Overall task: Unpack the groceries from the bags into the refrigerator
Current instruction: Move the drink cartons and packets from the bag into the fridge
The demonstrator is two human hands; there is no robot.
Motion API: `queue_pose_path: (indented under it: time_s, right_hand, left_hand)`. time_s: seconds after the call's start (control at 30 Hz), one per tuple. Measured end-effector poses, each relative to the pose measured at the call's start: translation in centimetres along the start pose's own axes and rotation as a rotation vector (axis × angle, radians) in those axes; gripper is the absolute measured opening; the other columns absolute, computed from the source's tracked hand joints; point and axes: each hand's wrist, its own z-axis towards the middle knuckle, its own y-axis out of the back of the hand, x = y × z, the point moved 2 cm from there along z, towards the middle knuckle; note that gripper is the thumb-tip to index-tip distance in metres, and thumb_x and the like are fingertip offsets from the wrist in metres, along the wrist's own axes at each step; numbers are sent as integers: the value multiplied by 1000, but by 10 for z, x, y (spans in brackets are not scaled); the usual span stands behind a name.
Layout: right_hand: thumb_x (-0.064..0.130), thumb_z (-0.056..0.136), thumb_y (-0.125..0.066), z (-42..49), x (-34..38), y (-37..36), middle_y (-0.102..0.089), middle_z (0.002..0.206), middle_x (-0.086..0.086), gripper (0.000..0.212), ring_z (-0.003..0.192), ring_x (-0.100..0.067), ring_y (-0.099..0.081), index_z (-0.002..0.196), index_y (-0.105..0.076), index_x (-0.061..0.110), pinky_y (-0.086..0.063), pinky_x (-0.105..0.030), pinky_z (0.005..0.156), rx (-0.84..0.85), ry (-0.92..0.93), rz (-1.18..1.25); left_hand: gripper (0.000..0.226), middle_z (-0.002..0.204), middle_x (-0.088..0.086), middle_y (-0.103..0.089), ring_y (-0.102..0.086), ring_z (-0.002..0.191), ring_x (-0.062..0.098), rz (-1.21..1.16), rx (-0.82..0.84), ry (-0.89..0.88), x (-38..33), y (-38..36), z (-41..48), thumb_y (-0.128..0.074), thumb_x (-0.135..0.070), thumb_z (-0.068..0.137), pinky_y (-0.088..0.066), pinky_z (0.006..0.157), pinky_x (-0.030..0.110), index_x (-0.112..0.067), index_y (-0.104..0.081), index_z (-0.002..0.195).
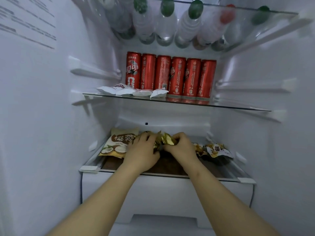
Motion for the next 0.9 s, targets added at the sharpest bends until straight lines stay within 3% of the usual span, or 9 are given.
queue_pose_path:
  time_s: [0.1, 0.27, 0.43, 0.53, 0.73, 0.9]
  right_hand:
    - [16, 77, -70, -9, 6, 4, -52, 86, 13, 35, 78, -3, -52, 103, -47, 21, -43, -20, 64, -47, 61, -7]
    - [22, 75, -72, -40, 10, 15, -62, 105, 4, 37, 97, -13, -56, 110, -57, 21, -50, -35, 84, -134, 157, -174]
    - [23, 74, -69, -91, 18, 33, -63, 106, 4, 37, 103, -16, -53, 109, -61, 21, -46, -36, 86, -230, 221, -336]
    - [25, 75, -69, -129, 17, 40, -60, 114, 4, 42, 110, -16, -50, 115, -61, 20, -44, -30, 91, -269, 218, -416]
    - [27, 82, -65, -221, 4, 51, -50, 132, 9, 46, 125, -10, -37, 126, -53, 25, -26, -18, 99, -309, 86, -534]
    - [23, 82, -65, -318, -22, 63, -51, 127, 11, 44, 122, -8, -38, 124, -54, 27, -27, -15, 97, -366, -137, -470]
  left_hand:
    - [58, 145, 0, -36, -35, 130, 23, -60, -81, -29, -3, 9, -7, -52, -34, 88, -33, 105, 41, -25, -32, 142]
    - [52, 134, 1, -46, -40, 122, 21, -115, -250, -100, -12, 27, -37, -57, -27, 88, -36, 99, 35, -21, -40, 137]
    - [46, 122, 1, -56, -48, 113, 26, -66, -286, -186, -28, 34, -75, -59, -28, 85, -38, 93, 39, -20, -50, 130]
    - [44, 115, 2, -59, -52, 106, 28, -80, -271, -263, -39, 32, -105, -61, -27, 84, -41, 86, 39, -19, -54, 126]
    - [44, 132, -4, -45, -40, 120, 18, -174, -119, -359, -66, 19, -172, -45, -34, 95, -33, 96, 29, -27, -38, 138]
    - [42, 121, 1, -57, -52, 109, 25, -230, 19, -483, -98, -16, -235, -54, -29, 90, -38, 87, 34, -21, -50, 131]
